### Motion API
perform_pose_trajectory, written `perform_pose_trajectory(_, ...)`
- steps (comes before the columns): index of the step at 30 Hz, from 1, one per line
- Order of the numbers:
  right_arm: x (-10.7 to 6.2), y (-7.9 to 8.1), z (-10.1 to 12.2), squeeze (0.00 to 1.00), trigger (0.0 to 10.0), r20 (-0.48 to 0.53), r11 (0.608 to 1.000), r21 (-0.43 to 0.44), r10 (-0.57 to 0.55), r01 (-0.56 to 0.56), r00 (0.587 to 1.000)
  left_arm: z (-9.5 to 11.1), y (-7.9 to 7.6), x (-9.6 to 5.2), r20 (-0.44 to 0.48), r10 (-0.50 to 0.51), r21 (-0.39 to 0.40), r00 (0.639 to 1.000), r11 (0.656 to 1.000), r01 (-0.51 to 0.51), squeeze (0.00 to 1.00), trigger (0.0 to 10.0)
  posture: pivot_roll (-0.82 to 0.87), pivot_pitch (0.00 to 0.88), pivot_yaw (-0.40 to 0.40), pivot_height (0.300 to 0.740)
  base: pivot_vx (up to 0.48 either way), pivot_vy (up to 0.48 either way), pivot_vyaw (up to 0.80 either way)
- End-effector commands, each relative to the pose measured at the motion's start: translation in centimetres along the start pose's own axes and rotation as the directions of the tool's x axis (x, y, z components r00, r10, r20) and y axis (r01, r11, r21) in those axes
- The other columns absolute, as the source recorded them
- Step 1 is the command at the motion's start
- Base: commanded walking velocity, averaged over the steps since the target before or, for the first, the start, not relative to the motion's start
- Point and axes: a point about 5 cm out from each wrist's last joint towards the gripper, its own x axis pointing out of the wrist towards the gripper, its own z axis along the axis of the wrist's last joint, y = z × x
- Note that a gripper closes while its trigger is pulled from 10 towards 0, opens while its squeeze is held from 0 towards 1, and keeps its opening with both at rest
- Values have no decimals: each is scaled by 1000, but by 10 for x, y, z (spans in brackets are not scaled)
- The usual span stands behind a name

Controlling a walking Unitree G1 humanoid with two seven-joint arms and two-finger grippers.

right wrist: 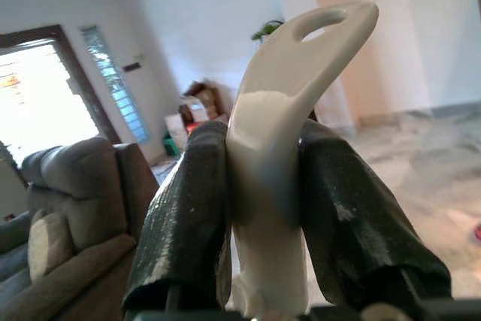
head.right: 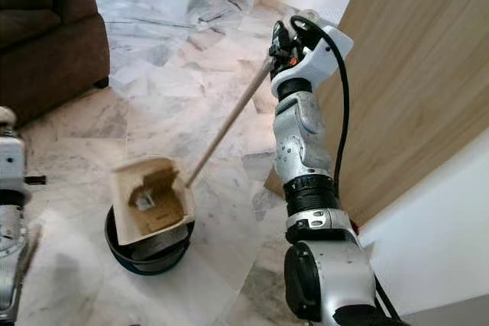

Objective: Sweep floor

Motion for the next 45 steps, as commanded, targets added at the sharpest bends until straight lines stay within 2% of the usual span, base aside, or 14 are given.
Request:
perform_pose_trajectory(1, 8, 8, 24, 0, 10000, 105, 996, -25, 92, -90, 990, 17, 0, 1, 97, -8, 1, 995, 1000, 8, 0, 10000, 171, 117, -160, 740, 0, 0, 0)
perform_pose_trajectory(9, 9, 26, 27, 0, 10000, 135, 973, -2, 230, -232, 964, 21, 3, 3, 114, -13, -20, 993, 1000, 16, 0, 10000, 177, 118, -160, 740, 0, 0, 0)
perform_pose_trajectory(11, 7, 39, 29, 0, 10000, 177, 941, 26, 327, -336, 928, 25, 5, 4, 133, -16, -28, 991, 999, 20, 0, 10000, 178, 120, -160, 740, 0, 0, 0)
perform_pose_trajectory(14, 4, 45, 31, 0, 10000, 197, 922, 40, 371, -386, 907, 27, 5, 5, 141, -16, -35, 990, 999, 21, 0, 10000, 178, 119, -160, 740, 0, 0, 0)
perform_pose_trajectory(24, 3, 58, 44, 0, 10000, 259, 887, 74, 423, -455, 868, 31, 4, 6, 154, -17, -78, 988, 997, 30, 0, 10000, 176, 116, -160, 740, 0, 0, 0)
perform_pose_trajectory(29, 2, 66, 48, 0, 10000, 290, 874, 52, 450, -484, 845, 32, 4, 6, 160, -17, -79, 987, 996, 30, 0, 10000, 180, 113, -161, 740, 0, 0, 0)
perform_pose_trajectory(36, -6, 83, 50, 0, 10000, 308, 825, 9, 535, -565, 787, 32, 4, 6, 162, -19, -79, 987, 996, 33, 0, 10000, 181, 111, -163, 740, 0, 0, 0)
perform_pose_trajectory(45, -13, 90, 45, 0, 10000, 311, 811, -21, 561, -585, 767, 32, 5, 6, 162, -22, -72, 987, 997, 34, 0, 10000, 180, 116, -165, 740, 0, 0, 0)
